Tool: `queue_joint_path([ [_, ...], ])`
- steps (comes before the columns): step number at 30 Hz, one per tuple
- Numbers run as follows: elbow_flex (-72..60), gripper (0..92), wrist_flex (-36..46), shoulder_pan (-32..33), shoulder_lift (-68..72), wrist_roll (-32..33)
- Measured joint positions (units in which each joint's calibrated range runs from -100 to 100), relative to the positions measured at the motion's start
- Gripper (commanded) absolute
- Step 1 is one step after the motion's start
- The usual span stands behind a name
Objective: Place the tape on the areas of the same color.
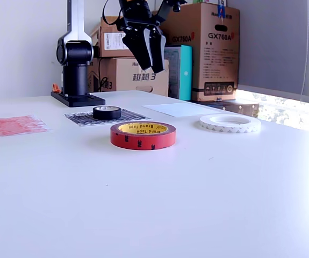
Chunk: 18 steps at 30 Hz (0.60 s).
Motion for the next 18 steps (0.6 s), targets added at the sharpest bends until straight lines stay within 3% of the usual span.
queue_joint_path([
  [8,-4.2,52.0,0.0,-0.1,5.2,11.0],
  [18,-5.6,52.0,1.5,-2.1,8.3,20.1],
])
